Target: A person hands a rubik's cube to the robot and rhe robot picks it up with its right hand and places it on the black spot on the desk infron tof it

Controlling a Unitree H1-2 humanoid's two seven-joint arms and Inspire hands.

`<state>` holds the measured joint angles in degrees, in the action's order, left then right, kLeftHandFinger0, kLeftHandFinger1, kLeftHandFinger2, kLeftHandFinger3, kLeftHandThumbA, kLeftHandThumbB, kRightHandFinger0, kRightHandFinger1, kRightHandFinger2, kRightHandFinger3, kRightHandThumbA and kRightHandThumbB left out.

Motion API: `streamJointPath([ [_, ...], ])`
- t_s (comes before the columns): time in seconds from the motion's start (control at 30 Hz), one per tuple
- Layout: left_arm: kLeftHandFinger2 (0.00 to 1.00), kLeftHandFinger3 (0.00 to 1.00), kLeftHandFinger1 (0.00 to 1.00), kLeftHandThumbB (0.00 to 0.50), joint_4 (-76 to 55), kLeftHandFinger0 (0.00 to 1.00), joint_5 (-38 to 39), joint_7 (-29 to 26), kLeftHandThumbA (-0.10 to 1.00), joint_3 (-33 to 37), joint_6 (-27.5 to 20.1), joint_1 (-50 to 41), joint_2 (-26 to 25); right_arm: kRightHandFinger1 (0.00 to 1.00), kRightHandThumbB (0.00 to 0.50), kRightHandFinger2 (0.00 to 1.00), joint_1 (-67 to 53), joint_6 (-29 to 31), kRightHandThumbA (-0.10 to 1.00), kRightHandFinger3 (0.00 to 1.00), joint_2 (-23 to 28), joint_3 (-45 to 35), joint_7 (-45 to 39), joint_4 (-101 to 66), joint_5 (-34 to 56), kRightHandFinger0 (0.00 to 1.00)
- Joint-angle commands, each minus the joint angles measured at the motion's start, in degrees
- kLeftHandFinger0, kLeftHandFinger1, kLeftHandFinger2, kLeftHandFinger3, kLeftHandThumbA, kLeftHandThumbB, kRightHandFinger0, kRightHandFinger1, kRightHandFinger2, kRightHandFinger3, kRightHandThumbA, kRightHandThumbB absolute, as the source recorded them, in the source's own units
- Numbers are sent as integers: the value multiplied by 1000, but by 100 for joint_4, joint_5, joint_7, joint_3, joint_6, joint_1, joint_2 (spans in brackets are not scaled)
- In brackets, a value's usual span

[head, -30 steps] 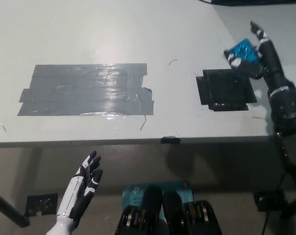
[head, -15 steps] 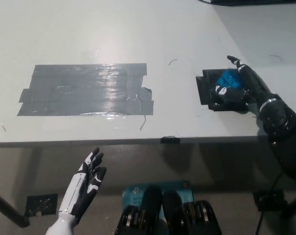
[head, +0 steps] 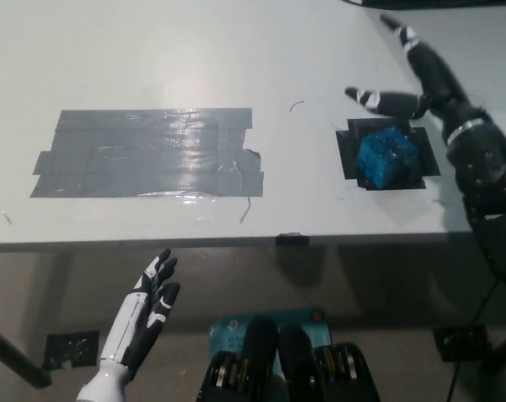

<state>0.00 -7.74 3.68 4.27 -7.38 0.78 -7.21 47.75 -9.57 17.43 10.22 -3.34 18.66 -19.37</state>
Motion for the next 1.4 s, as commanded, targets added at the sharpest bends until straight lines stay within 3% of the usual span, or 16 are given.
streamJointPath([
  [0.0,1000,1000,1000,169,-203,994,-42,55,895,22,37,-34,-65,1000,441,1000,149,-430,844,1000,278,-355,-138,-1140,39,1000],
  [0.37,1000,1000,1000,160,-144,989,-44,43,876,51,11,76,-42,1000,413,1000,-765,-1149,871,1000,234,-535,-533,-4265,68,1000],
  [0.6,1000,1000,1000,142,-156,978,-30,40,870,59,12,-99,-47,1000,363,1000,-2910,-535,827,1000,-396,-96,-228,-5762,-116,1000],
  [0.63,1000,1000,1000,142,-151,979,-29,42,870,64,4,-116,-49,1000,363,1000,-3030,-484,825,1000,-433,-72,-212,-5772,-137,1000],
  [0.7,1000,1000,1000,158,-126,986,9,41,871,62,-5,-163,-35,1000,315,1000,-3624,-184,810,1000,-526,79,-112,-5674,-285,1000],
  [0.93,1000,1000,1000,132,-56,995,41,44,840,113,-148,-457,-17,1000,329,1000,-4994,1034,783,1000,-793,230,367,-4184,-278,1000],
  [1.07,1000,1000,1000,133,-62,1000,17,37,840,176,-214,-656,-11,1000,302,1000,-5249,1567,724,1000,-806,240,633,-3322,-396,1000],
  [1.2,1000,1000,1000,140,-76,988,-36,-3,851,218,-256,-793,28,1000,283,1000,-5331,1850,710,1000,-794,241,781,-2400,-433,1000],
  [1.37,1000,1000,1000,144,-49,1000,35,20,860,220,-291,-850,40,1000,299,1000,-5328,2017,744,1000,-735,253,802,-2004,-466,1000],
])
